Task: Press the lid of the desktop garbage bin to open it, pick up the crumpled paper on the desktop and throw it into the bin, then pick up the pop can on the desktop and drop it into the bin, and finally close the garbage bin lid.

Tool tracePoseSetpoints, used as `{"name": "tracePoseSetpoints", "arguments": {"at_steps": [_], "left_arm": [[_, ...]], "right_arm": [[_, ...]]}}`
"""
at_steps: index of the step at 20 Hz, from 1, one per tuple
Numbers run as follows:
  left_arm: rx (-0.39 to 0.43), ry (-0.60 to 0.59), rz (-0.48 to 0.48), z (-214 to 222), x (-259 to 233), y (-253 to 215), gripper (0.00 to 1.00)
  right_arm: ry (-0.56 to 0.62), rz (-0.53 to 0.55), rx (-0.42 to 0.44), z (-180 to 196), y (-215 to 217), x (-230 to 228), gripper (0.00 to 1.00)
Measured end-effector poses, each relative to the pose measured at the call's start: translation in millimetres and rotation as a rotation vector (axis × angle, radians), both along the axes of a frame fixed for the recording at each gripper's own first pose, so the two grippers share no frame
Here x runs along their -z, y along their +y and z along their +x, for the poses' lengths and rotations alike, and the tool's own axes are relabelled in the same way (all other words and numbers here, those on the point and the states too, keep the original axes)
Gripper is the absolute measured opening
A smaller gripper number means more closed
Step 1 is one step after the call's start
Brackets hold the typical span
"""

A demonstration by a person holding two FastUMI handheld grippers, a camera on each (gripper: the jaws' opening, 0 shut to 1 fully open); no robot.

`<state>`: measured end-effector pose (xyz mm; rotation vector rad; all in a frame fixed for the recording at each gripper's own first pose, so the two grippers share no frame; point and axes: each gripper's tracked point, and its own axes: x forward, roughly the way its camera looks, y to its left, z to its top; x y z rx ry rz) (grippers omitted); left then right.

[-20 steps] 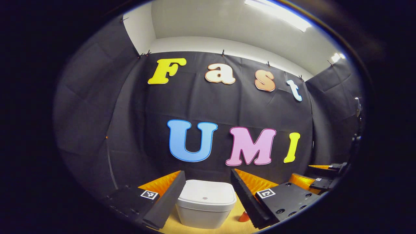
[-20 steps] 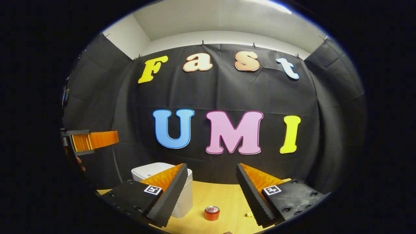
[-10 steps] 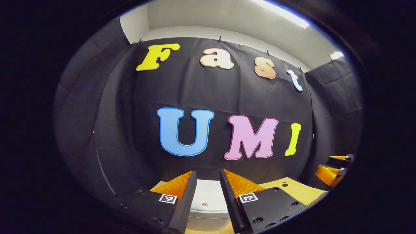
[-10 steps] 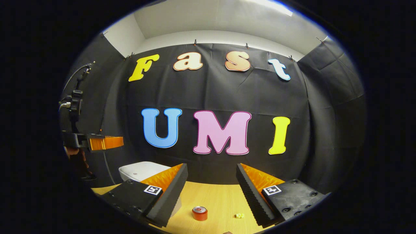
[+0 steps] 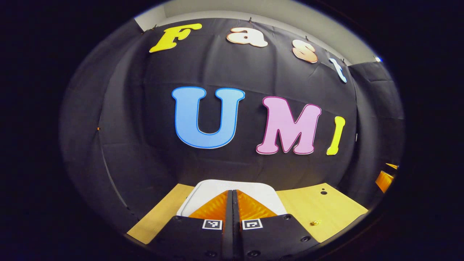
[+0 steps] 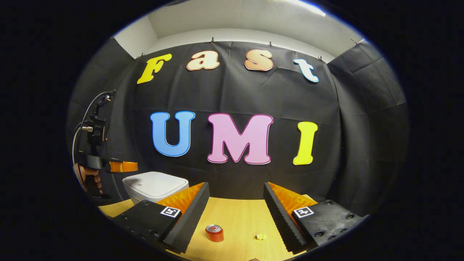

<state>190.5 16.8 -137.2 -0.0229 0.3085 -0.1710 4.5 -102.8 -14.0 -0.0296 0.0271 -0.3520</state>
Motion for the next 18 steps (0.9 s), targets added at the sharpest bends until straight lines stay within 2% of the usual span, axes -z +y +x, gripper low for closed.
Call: {"name": "tracePoseSetpoints", "arguments": {"at_steps": [7,12,16,18], "left_arm": [[0.063,0.113,0.027,-5.5,47.1,-15.0,0.06],[0.091,0.071,0.061,-9.3,53.3,-15.3,0.06],[0.065,0.062,0.038,-10.1,55.2,-14.6,0.06],[0.057,0.03,0.025,-5.7,39.5,-14.2,0.06]], "right_arm": [[0.048,0.028,0.043,-7.8,-15.5,22.4,0.97],[0.056,0.031,0.061,-10.8,-21.9,27.1,0.96],[0.058,0.018,0.058,-12.3,-20.1,25.9,0.96],[0.06,0.017,0.06,-13.7,-20.8,26.7,0.96]]}}
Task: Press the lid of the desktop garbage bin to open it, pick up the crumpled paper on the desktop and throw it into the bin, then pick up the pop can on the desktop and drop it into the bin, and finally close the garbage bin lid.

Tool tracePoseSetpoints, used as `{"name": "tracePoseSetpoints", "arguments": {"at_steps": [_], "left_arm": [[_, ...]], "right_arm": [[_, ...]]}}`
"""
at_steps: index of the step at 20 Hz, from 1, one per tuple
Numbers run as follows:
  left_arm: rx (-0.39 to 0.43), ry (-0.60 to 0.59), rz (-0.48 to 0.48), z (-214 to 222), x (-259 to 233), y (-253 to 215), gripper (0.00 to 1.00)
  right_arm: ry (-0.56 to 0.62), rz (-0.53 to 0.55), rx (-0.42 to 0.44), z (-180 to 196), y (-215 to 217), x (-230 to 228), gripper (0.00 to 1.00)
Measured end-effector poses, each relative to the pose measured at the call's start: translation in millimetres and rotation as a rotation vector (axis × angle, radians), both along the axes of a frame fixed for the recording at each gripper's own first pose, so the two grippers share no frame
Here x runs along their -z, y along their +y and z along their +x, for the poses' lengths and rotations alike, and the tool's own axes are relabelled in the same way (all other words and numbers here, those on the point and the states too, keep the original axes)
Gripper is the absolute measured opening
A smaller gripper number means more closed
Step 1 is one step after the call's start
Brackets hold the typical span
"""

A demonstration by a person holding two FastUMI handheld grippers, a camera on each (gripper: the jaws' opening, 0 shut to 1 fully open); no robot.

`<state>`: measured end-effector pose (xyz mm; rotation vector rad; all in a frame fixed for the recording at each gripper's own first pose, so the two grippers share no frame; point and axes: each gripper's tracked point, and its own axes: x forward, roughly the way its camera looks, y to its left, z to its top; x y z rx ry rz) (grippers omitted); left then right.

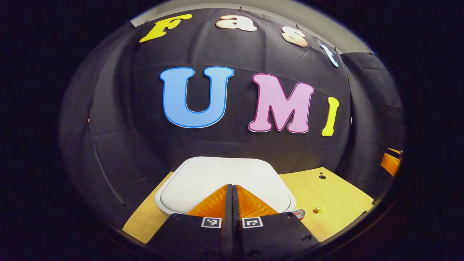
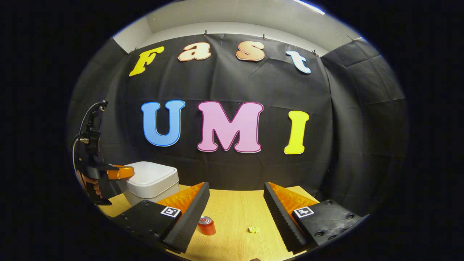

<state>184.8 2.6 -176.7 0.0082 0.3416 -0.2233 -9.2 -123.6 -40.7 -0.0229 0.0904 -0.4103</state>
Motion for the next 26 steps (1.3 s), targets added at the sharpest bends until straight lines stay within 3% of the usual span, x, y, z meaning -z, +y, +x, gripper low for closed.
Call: {"name": "tracePoseSetpoints", "arguments": {"at_steps": [4,8,14,18,20,21,22,23,26], "left_arm": [[-0.07,-0.092,-0.087,16.6,-53.1,4.8,0.06],[-0.023,-0.221,0.006,17.1,-111.0,-8.1,0.06],[-0.019,-0.32,-0.016,-23.6,-162.5,-35.7,0.05],[-0.022,-0.322,-0.062,-59.9,-167.0,-53.3,0.08],[0.013,-0.311,-0.088,-75.2,-162.5,-67.8,0.25],[0.036,-0.306,-0.095,-81.2,-158.9,-73.6,0.48],[0.05,-0.3,-0.1,-84.8,-155.2,-79.7,0.65],[0.064,-0.292,-0.104,-92.0,-150.6,-82.4,0.96],[0.085,-0.271,-0.1,-102.3,-140.2,-93.1,0.95]], "right_arm": [[0.002,-0.008,0.011,-2.0,-6.3,-3.6,0.96],[-0.009,-0.028,0.025,-2.6,-16.0,-10.3,0.96],[-0.013,-0.034,0.04,-5.1,-23.4,-19.0,0.96],[-0.006,-0.049,0.036,-8.2,-22.3,-21.7,0.97],[0.002,-0.048,0.032,-9.7,-22.9,-18.3,0.96],[0.007,-0.046,0.029,-10.7,-23.0,-16.1,0.96],[0.013,-0.042,0.025,-10.9,-23.8,-14.1,0.96],[0.023,-0.034,0.021,-10.6,-24.5,-10.5,0.96],[0.065,0.016,-0.001,-7.4,-28.2,6.1,0.96]]}}
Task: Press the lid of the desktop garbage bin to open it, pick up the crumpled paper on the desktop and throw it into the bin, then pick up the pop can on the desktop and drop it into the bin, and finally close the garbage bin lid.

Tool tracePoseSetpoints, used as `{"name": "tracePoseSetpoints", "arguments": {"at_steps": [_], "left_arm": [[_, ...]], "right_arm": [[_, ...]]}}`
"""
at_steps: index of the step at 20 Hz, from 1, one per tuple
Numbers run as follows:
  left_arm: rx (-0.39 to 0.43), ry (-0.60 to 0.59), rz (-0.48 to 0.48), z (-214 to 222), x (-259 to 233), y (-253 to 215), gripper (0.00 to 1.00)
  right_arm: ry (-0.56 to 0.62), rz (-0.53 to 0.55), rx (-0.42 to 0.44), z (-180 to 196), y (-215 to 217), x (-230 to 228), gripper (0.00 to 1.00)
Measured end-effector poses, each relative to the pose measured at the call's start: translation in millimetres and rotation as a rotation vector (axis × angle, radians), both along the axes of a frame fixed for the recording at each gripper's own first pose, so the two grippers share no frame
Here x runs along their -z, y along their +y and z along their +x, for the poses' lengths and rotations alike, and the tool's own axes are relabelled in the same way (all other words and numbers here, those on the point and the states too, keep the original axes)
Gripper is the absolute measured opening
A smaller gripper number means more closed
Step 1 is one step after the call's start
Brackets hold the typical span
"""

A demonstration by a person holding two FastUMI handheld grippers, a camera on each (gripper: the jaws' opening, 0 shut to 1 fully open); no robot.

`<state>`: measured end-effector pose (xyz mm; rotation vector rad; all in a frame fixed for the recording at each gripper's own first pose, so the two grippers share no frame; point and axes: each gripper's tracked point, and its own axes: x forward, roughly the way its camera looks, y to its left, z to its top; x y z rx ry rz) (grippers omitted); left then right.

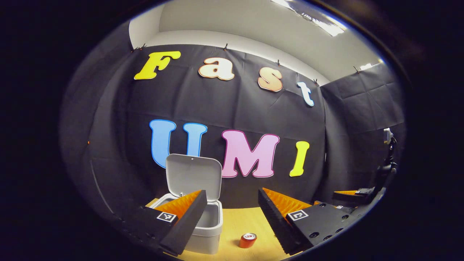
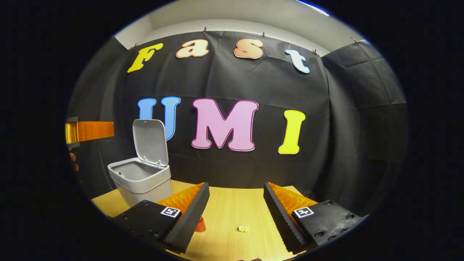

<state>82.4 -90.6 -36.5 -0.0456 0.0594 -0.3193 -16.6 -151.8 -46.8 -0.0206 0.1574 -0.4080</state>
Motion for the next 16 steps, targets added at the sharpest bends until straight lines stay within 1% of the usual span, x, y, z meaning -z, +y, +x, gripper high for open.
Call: {"name": "tracePoseSetpoints", "arguments": {"at_steps": [4,7,9,12,14,16], "left_arm": [[0.0,0.014,0.038,-6.6,8.5,-4.6,0.95],[-0.016,0.033,0.046,-10.4,14.5,-5.6,0.95],[-0.028,0.049,0.063,-13.4,19.7,-4.7,0.95],[-0.056,0.07,0.083,-16.5,27.6,-1.5,0.95],[-0.083,0.094,0.081,-17.4,34.0,1.4,0.95],[-0.111,0.12,0.09,-20.2,41.5,5.1,0.95]], "right_arm": [[0.119,0.137,0.014,12.4,-18.5,41.2,0.97],[0.218,0.202,0.024,27.8,-39.4,80.2,0.97],[0.313,0.229,0.023,37.8,-52.0,114.9,0.97],[0.489,0.273,0.012,40.5,-60.5,170.1,0.96],[0.58,0.273,0.008,46.7,-68.9,207.1,0.97],[0.678,0.26,-0.016,49.5,-72.3,242.5,0.97]]}}
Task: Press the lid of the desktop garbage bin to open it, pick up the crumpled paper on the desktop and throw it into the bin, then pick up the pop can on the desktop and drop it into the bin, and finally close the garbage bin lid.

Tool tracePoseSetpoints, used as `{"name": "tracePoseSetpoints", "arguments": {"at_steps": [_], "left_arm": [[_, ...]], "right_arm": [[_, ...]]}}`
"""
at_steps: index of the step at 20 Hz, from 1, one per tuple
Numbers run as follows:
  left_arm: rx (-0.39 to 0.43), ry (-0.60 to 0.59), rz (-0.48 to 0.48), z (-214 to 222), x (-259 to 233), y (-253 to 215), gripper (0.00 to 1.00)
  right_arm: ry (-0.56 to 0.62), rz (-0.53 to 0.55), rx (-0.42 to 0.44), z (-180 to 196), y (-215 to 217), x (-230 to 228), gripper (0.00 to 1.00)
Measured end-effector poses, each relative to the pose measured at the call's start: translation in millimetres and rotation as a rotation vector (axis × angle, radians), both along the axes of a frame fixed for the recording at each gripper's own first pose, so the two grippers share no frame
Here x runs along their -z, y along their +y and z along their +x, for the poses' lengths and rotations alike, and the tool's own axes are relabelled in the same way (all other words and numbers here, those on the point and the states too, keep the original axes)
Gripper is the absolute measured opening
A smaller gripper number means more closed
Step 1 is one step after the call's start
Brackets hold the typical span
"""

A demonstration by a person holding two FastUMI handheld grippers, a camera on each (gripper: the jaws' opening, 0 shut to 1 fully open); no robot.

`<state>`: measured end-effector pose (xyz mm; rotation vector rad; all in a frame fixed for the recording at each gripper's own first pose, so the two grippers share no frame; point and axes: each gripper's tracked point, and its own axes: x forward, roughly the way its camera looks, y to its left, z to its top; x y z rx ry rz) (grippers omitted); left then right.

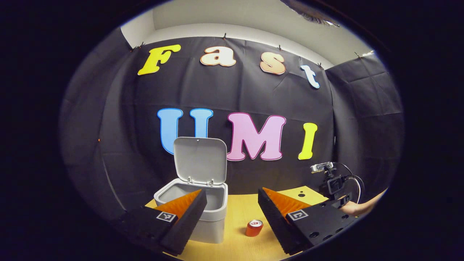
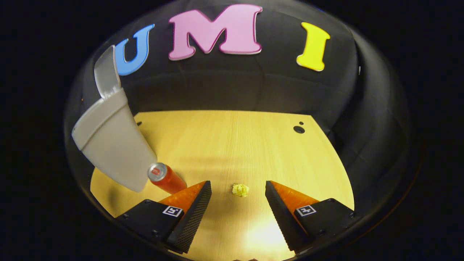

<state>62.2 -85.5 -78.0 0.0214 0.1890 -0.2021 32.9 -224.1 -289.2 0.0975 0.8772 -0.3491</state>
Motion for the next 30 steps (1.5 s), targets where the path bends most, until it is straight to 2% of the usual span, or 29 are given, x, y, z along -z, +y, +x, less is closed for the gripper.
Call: {"name": "tracePoseSetpoints", "arguments": {"at_steps": [3,7,10,12,15,17,18,23,24,25,26,28,29,30], "left_arm": [[-0.041,0.037,0.032,-4.8,15.2,6.4,0.95],[-0.078,0.08,0.043,-9.0,33.9,9.6,0.95],[-0.095,0.108,0.04,-5.5,45.6,8.2,0.95],[-0.096,0.111,0.044,-3.2,47.4,6.6,0.96],[-0.097,0.114,0.055,1.8,51.7,7.2,0.95],[-0.102,0.116,0.043,4.9,53.0,7.2,0.95],[-0.105,0.117,0.036,6.5,53.5,7.0,0.95],[-0.105,0.114,0.023,11.9,55.3,4.4,0.96],[-0.104,0.113,0.025,11.9,55.5,3.5,0.96],[-0.102,0.114,0.025,12.3,57.0,3.0,0.96],[-0.098,0.117,0.025,12.1,59.1,1.5,0.95],[-0.091,0.12,0.034,8.4,65.2,-0.9,0.96],[-0.09,0.129,0.033,5.5,70.1,-0.6,0.95],[-0.09,0.141,0.028,3.2,76.1,-1.3,0.95]], "right_arm": [[0.12,0.023,-0.038,2.4,-1.0,47.9,0.97],[0.173,0.003,-0.065,14.3,-14.4,82.7,0.97],[0.257,0.073,-0.037,9.3,-14.2,112.4,0.97],[0.3,0.09,-0.027,5.5,-17.9,123.5,0.98],[0.287,0.087,-0.044,13.3,-16.9,123.8,0.96],[0.289,0.086,-0.056,12.1,-15.0,126.7,0.9],[0.29,0.082,-0.056,12.1,-14.9,126.2,0.84],[0.304,0.1,-0.091,9.9,-17.3,130.0,0.65],[0.312,0.098,-0.089,6.5,-18.4,130.0,0.39],[0.314,0.084,-0.088,6.0,-20.8,127.8,0.62],[0.315,0.07,-0.093,7.3,-20.6,129.2,0.41],[0.33,0.046,-0.108,3.2,-23.7,126.8,0.37],[0.321,0.035,-0.119,3.7,-24.3,124.0,0.23],[0.308,0.021,-0.126,6.2,-26.4,120.0,0.23]]}}
